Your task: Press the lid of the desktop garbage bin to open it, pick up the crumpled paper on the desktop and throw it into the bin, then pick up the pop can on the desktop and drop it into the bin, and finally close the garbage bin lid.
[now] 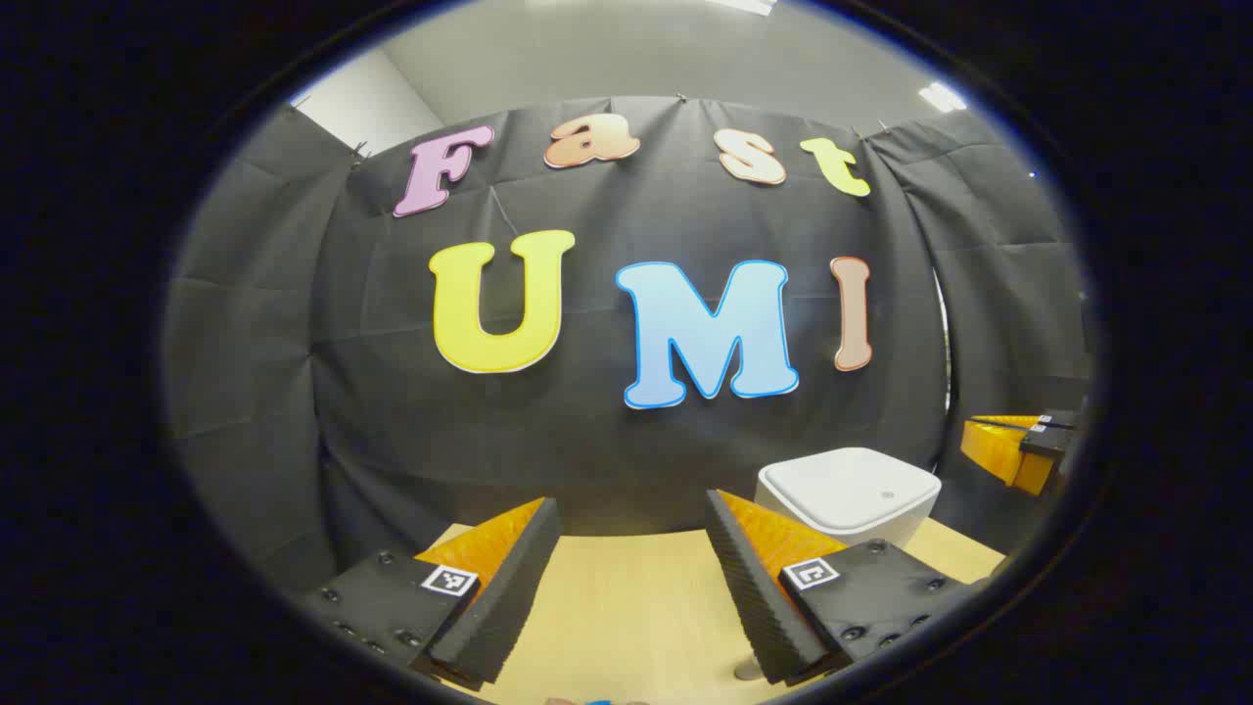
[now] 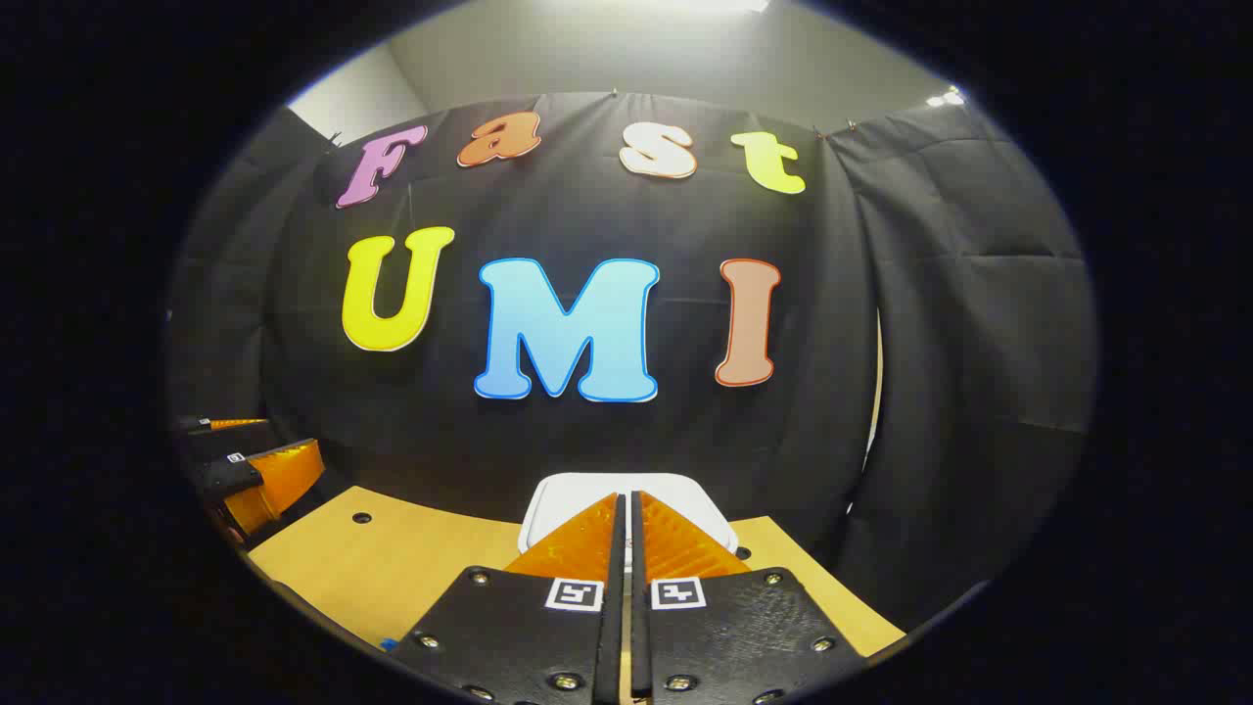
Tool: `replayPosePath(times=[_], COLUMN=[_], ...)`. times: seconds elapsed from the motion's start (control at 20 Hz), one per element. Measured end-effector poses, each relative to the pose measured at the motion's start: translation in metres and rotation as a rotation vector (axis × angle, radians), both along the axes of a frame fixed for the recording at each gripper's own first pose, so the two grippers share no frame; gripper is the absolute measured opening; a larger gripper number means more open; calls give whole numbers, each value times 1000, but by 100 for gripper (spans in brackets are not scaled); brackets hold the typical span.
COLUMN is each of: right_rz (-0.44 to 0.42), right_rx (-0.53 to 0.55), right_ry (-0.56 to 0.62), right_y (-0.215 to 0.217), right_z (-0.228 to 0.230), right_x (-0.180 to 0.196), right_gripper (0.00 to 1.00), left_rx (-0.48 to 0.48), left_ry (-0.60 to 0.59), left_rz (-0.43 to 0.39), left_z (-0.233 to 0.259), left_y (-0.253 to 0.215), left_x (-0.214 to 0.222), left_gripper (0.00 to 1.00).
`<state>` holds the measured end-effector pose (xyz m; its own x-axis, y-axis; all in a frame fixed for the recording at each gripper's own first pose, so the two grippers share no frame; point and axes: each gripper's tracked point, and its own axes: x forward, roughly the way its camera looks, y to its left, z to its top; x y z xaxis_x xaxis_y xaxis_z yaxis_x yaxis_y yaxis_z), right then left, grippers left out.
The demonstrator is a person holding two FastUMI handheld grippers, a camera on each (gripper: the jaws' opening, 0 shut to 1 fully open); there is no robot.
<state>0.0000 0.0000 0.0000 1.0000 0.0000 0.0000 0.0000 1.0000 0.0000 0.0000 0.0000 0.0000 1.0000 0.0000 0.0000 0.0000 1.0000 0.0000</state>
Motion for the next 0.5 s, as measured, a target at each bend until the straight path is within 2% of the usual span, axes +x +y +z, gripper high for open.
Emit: replayPosePath(times=[0.1, 0.5], right_rz=[12, 47], right_rx=[-3, 16], right_ry=[2, 62], right_y=[-3, -1], right_z=[3, -11], right_x=[2, 21], right_gripper=[0, 0], left_rx=[-5, -7], left_ry=[5, -7], left_rz=[-3, -3], left_z=[1, 8], left_y=[-2, -2], left_x=[0, -4], left_gripper=[100, 99])
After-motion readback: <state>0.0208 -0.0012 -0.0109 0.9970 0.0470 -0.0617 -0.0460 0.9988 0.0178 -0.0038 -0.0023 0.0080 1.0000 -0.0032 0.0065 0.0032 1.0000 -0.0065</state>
